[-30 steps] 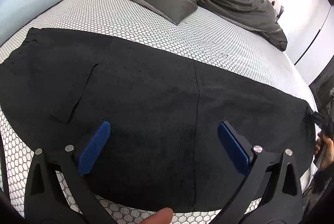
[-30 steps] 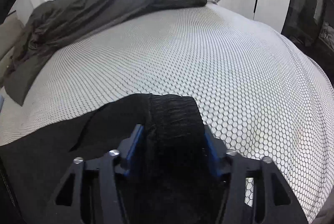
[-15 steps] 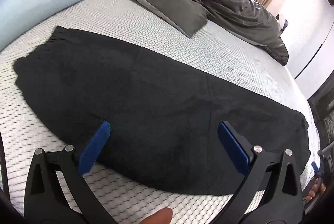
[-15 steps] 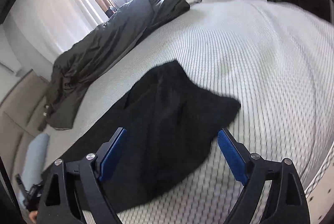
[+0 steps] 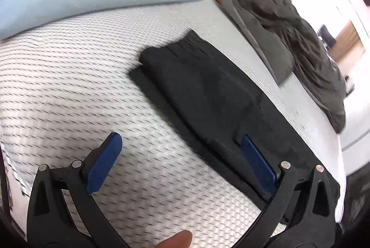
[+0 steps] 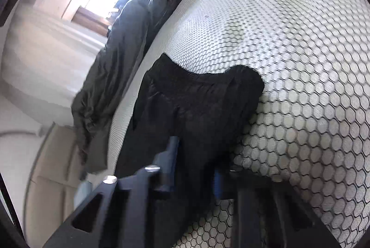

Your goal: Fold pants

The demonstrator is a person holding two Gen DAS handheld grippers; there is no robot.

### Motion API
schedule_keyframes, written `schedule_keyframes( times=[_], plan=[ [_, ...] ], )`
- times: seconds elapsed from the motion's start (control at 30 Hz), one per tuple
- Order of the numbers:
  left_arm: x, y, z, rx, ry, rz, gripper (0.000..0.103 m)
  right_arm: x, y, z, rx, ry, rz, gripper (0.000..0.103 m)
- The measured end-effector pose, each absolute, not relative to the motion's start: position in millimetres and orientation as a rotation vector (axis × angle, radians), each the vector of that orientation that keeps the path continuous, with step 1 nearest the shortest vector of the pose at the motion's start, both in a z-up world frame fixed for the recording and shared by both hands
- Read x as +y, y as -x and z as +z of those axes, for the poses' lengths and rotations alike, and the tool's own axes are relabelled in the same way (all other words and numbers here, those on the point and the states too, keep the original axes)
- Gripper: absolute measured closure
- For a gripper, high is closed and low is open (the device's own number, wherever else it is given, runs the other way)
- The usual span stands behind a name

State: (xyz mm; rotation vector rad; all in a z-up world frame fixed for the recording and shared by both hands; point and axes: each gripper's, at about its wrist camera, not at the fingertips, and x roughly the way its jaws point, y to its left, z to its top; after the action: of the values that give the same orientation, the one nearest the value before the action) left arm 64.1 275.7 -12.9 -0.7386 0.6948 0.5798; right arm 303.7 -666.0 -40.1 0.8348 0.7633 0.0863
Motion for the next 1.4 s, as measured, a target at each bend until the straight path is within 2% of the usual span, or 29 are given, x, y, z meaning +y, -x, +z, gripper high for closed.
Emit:
schedule_keyframes(
  times=[0.1,0.17,0.27,0.33,0.37,0.43,0.47,0.53,0.63,0.73,0.8,0.87,0.9,1.0,1.1,1.2,1.27,1.3,1.33,1.4],
  plan=[
    [289.0,-55.8,-11.8,0.683,0.728,0.588,0.001,-656.6,-286.6,-5.0,0.645,-0.747,0.116,0.098],
    [294.4,-55.3,-15.5,0.684,0.743,0.576,0.001,-661.0,-276.8,5.6,0.62,-0.724,0.087,0.098],
    [304.2,-63.1,-28.4,0.723,0.788,0.531,0.007,-667.8,-286.7,-17.1,0.77,-0.712,-0.005,0.098],
    [310.7,-70.5,-36.7,0.733,0.833,0.523,0.02,-670.8,-292.1,-34.2,0.844,-0.773,0.002,0.095],
    [310.1,-72.6,-38.8,0.729,0.846,0.528,0.022,-672.2,-292.1,-35.5,0.844,-0.801,0.01,0.095],
    [315.2,-80.9,-41.9,0.711,0.875,0.516,0.033,-673.5,-290.3,-32.4,0.823,-0.839,0.04,0.088],
    [318.3,-86.2,-43.7,0.707,0.899,0.501,0.041,-674.0,-287.6,-31.8,0.818,-0.843,0.055,0.082],
    [323.8,-96.6,-49.5,0.697,0.942,0.484,0.08,-678.3,-277.6,-33.2,0.813,-0.866,0.078,0.075],
    [327.9,-109.6,-56.0,0.681,0.968,0.491,0.094,-676.9,-277.1,-41.8,0.809,-0.955,0.133,0.074],
    [322.6,-117.1,-45.9,0.653,0.904,0.498,0.1,-680.8,-286.6,-44.1,0.761,-0.994,0.143,0.076],
    [316.9,-111.6,-36.0,0.632,0.845,0.5,0.101,-680.1,-286.8,-40.0,0.728,-0.95,0.12,0.089],
    [302.7,-101.4,-23.0,0.621,0.806,0.493,0.102,-673.1,-297.4,-24.1,0.698,-0.917,0.113,0.094],
    [298.9,-97.4,-18.1,0.616,0.788,0.485,0.102,-669.1,-294.5,-13.1,0.668,-0.889,0.113,0.101],
    [292.4,-78.0,-7.8,0.606,0.758,0.478,0.102,-663.3,-278.4,2.9,0.616,-0.832,0.134,0.101],
    [297.3,-72.7,-17.4,0.648,0.77,0.502,0.102,-662.6,-264.3,7.5,0.659,-0.773,0.108,0.101],
    [304.1,-76.1,-35.1,0.73,0.788,0.518,0.1,-662.7,-269.1,-17.4,0.862,-0.731,0.034,0.093],
    [308.3,-74.5,-34.4,0.728,0.799,0.536,0.093,-669.1,-264.2,-11.9,0.844,-0.745,0.03,0.083],
    [309.0,-70.8,-30.4,0.72,0.798,0.549,0.091,-672.7,-257.6,-2.9,0.816,-0.728,-0.011,0.065],
    [311.3,-67.6,-25.0,0.698,0.798,0.561,0.087,-676.0,-250.5,5.2,0.778,-0.706,-0.068,0.056],
    [310.1,-56.4,-14.1,0.657,0.793,0.582,0.085,-676.5,-238.0,27.7,0.668,-0.633,-0.152,0.056]
  ],
)
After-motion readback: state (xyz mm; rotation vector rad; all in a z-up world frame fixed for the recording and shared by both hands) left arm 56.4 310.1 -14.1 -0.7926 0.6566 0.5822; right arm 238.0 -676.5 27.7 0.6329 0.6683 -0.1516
